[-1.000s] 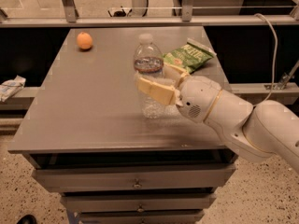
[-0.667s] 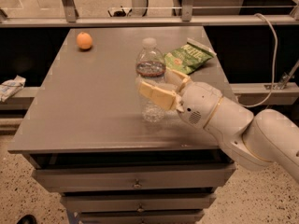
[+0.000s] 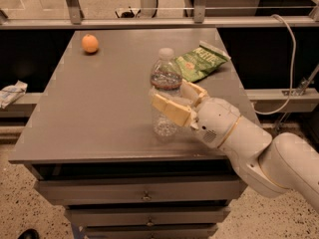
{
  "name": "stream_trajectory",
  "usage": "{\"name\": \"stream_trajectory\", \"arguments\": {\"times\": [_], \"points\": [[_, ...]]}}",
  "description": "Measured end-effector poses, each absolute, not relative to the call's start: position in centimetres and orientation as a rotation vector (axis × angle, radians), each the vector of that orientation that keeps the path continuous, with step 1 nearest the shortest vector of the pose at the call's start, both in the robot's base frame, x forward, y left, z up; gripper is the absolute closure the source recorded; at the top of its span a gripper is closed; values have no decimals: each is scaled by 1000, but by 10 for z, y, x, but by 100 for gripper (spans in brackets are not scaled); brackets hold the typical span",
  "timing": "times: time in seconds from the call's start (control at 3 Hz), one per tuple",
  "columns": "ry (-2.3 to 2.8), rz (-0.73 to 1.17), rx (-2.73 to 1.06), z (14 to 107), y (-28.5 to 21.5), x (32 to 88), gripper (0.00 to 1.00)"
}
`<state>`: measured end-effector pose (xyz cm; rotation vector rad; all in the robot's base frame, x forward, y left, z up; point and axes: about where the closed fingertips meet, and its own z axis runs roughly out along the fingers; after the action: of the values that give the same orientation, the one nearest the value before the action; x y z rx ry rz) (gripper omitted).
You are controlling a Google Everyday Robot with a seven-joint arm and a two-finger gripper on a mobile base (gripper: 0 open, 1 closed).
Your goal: Place water bottle upright
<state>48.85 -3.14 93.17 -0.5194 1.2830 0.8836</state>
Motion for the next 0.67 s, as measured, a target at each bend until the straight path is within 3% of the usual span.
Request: {"name": "stream_trajectory", "arguments": {"times": [0.67], "points": [[1254, 870, -501, 927, -35, 484, 100]]}}
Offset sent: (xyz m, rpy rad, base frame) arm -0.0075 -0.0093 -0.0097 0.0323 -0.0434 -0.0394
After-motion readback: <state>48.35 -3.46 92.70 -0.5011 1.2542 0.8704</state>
